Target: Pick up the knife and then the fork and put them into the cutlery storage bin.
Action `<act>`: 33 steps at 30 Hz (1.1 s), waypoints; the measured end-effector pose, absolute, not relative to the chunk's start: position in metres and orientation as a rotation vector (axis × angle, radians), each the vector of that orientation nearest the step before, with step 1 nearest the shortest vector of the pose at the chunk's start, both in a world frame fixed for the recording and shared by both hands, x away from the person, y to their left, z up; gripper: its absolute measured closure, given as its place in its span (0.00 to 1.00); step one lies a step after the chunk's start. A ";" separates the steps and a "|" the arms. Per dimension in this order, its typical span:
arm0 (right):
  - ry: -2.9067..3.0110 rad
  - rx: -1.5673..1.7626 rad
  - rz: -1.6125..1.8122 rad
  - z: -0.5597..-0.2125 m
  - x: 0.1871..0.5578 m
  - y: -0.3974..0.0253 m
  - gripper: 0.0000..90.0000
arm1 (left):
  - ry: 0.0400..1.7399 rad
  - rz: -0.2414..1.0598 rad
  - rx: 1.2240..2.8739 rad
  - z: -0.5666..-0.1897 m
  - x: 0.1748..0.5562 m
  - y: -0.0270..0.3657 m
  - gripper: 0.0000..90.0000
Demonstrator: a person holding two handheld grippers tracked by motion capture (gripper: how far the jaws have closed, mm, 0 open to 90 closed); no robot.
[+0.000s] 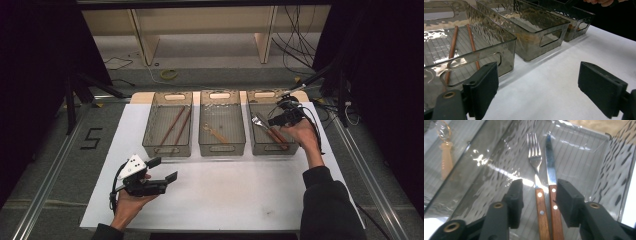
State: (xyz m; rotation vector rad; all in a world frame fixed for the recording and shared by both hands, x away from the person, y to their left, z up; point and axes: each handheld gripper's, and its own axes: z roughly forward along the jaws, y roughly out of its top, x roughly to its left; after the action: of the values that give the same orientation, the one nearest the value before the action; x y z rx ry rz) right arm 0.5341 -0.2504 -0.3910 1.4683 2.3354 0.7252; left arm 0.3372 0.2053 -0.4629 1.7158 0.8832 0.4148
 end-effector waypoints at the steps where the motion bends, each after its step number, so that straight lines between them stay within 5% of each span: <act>1: 2.336 1.464 0.728 -0.390 0.533 -0.250 0.59 | 0.883 0.415 1.716 -0.463 0.337 0.205 0.18; 15: 2.328 1.291 0.975 -0.371 0.484 -0.235 0.46 | 0.880 0.413 1.722 -0.463 0.337 0.205 0.18; 33: 2.291 1.181 1.195 -0.389 0.430 -0.219 0.38 | 0.883 0.407 1.727 -0.463 0.338 0.204 0.18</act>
State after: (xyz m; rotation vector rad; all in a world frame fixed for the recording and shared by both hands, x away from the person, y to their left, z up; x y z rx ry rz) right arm 0.4297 -0.2189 -0.3889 1.1812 2.2914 1.1946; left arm 0.3385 0.2042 -0.4630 1.7267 0.8826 0.4073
